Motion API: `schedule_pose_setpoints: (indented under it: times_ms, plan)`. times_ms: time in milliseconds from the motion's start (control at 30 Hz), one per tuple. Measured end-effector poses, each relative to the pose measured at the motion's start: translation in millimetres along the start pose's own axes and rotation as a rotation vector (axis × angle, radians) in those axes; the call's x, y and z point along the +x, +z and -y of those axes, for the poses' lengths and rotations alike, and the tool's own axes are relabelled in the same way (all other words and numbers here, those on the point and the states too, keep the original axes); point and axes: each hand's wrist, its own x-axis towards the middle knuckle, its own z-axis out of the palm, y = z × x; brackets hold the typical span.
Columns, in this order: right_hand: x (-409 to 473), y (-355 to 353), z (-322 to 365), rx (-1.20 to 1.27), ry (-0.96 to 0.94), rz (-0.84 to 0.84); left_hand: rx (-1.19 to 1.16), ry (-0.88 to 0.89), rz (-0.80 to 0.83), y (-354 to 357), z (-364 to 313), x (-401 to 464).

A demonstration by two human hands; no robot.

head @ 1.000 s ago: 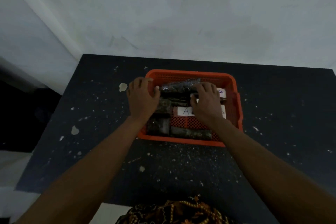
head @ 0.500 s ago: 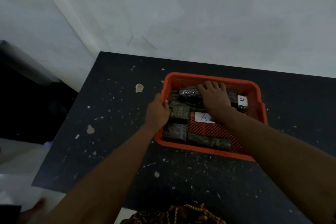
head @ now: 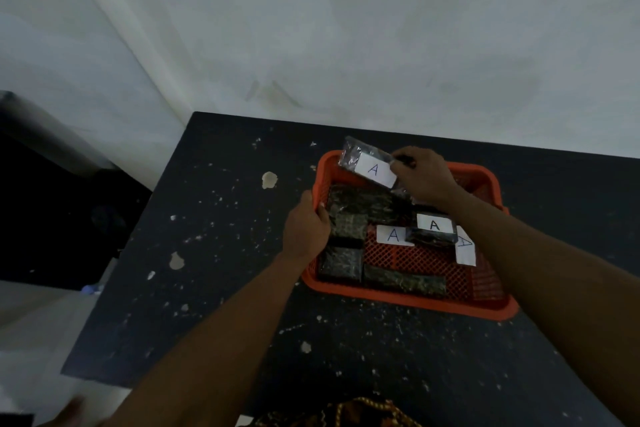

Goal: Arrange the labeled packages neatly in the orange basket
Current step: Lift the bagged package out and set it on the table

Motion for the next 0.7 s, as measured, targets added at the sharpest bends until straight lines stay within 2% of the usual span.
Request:
schedule_pose_setpoints:
  times_ms: [67,167,367,500,600,700]
  plan:
    - [-2,-2,0,0.139,0.101,-0.002,-0.014,0.004,0.005,-1,0,0]
    - [-9,-2,0,0.215,0.138,0.036,-0.014,0.005,0.019,-2,0,1]
    - [-23,-2,4,0.234,0.145,0.068,-0.022,-0.007,0.064,-4,-1,2]
    - [-33,-4,5,0.213,0.122,0.029,-0.032,-0.044,0.099,-9,-5,2]
    - [-43,-13,4,0.248,0.102,0.033,0.128,-0.043,-0.044,-7,-10,-4]
    - [-56,-29,-3,0.310,0.088,0.023,0.185,0.060,-0.223,-3,-27,-17]
